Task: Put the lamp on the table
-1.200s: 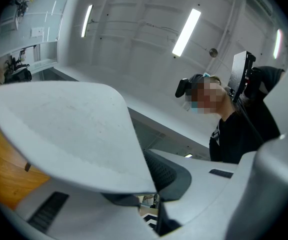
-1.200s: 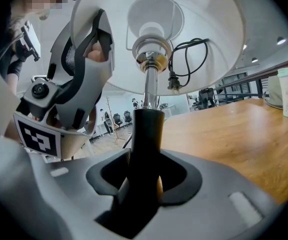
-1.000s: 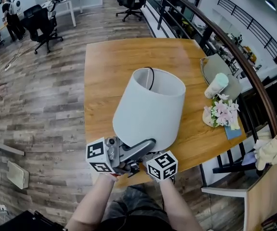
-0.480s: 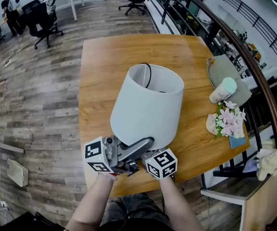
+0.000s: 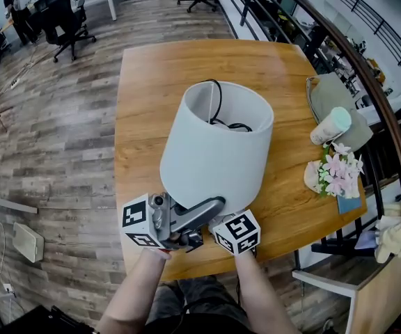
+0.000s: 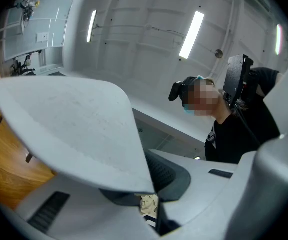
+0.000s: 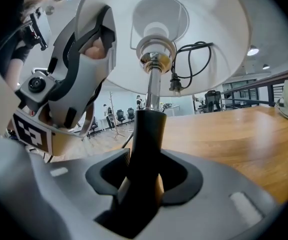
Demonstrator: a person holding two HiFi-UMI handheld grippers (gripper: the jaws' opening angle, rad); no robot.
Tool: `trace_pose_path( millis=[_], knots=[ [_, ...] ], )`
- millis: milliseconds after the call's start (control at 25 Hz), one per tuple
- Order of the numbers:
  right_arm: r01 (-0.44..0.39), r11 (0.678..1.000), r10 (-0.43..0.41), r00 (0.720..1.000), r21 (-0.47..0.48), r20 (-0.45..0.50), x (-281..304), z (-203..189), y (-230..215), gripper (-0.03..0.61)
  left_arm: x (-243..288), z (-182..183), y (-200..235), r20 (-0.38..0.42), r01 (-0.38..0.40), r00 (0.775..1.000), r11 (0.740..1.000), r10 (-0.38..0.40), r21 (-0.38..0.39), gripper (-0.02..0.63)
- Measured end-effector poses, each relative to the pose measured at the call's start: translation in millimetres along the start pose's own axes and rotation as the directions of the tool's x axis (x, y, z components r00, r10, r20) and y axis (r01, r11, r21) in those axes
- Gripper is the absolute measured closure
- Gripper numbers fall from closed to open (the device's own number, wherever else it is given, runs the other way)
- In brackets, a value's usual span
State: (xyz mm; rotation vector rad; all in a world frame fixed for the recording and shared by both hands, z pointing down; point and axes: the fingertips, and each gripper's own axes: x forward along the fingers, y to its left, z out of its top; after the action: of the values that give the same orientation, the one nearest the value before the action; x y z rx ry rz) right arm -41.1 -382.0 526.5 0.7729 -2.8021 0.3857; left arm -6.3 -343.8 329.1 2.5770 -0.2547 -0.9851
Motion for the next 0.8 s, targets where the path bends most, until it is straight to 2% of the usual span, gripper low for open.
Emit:
trace_pose_path(
  millis=[360, 800],
  knots=[
    [0.058, 0.997, -0.057, 0.998, 0.043, -0.015, -6.9, -5.0, -0.4, 0.388, -4.4, 0.2, -3.4, 0.017, 0.002, 1.0, 1.0, -0.002, -0.009, 0.603],
    [0.153, 0.988, -0.153, 0.988, -0.006, -0.033, -25.3, -7.6, 5.3, 0.391, -13.1, -4.3, -13.8, 0.03, 0.009, 1.0, 0.999, -0.008, -0.031, 0.609]
  ],
)
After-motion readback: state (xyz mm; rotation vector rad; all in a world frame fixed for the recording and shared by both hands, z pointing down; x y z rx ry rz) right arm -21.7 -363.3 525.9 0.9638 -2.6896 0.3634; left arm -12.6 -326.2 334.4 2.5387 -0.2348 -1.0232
